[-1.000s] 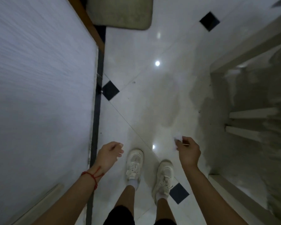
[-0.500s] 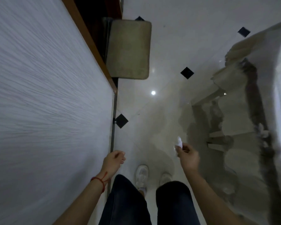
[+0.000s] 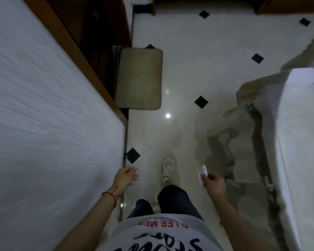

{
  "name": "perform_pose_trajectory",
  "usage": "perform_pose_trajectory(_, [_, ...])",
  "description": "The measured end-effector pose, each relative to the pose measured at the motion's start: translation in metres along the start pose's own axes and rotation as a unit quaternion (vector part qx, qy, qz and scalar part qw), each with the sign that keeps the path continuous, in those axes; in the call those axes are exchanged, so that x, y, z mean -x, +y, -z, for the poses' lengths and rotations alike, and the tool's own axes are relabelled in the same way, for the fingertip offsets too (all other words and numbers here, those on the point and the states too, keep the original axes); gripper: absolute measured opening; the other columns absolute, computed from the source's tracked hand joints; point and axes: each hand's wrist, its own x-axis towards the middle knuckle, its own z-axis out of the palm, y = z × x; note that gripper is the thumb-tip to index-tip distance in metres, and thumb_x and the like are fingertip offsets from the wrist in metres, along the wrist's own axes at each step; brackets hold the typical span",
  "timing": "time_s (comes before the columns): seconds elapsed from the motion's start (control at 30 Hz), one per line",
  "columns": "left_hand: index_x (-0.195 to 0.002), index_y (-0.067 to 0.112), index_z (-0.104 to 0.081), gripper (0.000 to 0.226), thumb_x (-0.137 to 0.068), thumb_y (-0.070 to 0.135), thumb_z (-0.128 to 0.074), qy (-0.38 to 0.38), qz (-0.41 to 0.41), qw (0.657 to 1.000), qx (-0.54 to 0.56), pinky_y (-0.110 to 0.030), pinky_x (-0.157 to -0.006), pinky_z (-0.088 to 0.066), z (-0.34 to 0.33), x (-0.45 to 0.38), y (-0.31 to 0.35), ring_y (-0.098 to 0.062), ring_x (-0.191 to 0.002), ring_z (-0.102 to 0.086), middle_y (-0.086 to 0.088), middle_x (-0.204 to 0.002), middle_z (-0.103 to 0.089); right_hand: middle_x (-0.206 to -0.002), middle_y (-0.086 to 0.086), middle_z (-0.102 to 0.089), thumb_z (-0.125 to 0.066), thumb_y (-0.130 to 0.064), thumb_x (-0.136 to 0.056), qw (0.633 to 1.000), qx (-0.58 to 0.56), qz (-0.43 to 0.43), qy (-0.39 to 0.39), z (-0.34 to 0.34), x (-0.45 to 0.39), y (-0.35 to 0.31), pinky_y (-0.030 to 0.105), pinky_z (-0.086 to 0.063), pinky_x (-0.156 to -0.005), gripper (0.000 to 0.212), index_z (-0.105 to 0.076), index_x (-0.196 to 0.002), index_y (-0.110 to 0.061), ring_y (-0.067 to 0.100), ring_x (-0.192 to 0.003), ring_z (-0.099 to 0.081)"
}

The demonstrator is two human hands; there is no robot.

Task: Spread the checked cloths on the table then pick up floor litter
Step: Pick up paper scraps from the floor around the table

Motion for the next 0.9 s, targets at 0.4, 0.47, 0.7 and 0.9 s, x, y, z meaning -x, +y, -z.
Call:
perform_pose_trajectory(0.4, [-0.083, 0.011, -0.06, 0.016, -0.093, 0.018, -0.05, 0.044, 0.023, 0.998, 0.038, -0.025, -0.064, -0.045, 0.021, -0.087, 0.177, -0.021, -0.077, -0.057, -0.008, -0.082, -0.061, -0.068, 0.028, -0.063, -0.061, -0.019, -0.085, 0.999, 0.016, 0.037, -0.003, 0.035, -0.138, -0.179, 0.032, -0.038, -0.061, 0.033, -0.062, -0.068, 0.01, 0.031, -0.066, -0.058])
perform_pose_trajectory(0.47, [-0.079, 0.012, -0.058, 0.018, -0.093, 0.018, -0.049, 0.049, 0.043, 0.997, 0.042, -0.024, -0.063, -0.044, 0.027, -0.103, 0.196, -0.021, -0.076, -0.057, -0.007, -0.08, -0.06, -0.064, 0.024, -0.061, -0.062, -0.017, -0.085, 0.999, 0.011, 0.053, -0.001, 0.036, -0.163, -0.216, 0.034, -0.038, -0.064, 0.031, -0.063, -0.066, 0.008, 0.032, -0.069, -0.061])
perform_pose_trajectory(0.7, [-0.108, 0.0, -0.059, 0.026, -0.096, 0.019, -0.046, 0.062, 0.06, 0.996, -0.005, -0.036, -0.08, -0.046, 0.048, -0.189, 0.297, -0.03, -0.087, -0.057, -0.013, -0.094, -0.061, -0.067, 0.021, -0.061, -0.057, -0.013, -0.088, 0.998, -0.02, 0.047, 0.047, 0.046, -0.241, -0.336, 0.041, -0.047, -0.071, 0.026, -0.062, -0.067, 0.002, 0.036, -0.074, -0.061])
perform_pose_trajectory(0.9, [-0.098, 0.002, -0.057, 0.019, -0.096, 0.015, -0.044, -0.001, 0.011, 0.999, -0.04, -0.025, -0.062, -0.041, 0.04, -0.264, 0.466, -0.018, -0.066, -0.051, -0.01, -0.078, -0.056, -0.065, 0.014, -0.057, -0.059, -0.015, -0.087, 0.998, -0.029, -0.022, 0.058, 0.052, -0.291, -0.396, 0.034, -0.042, -0.066, 0.03, -0.051, -0.058, -0.014, 0.028, -0.069, -0.056])
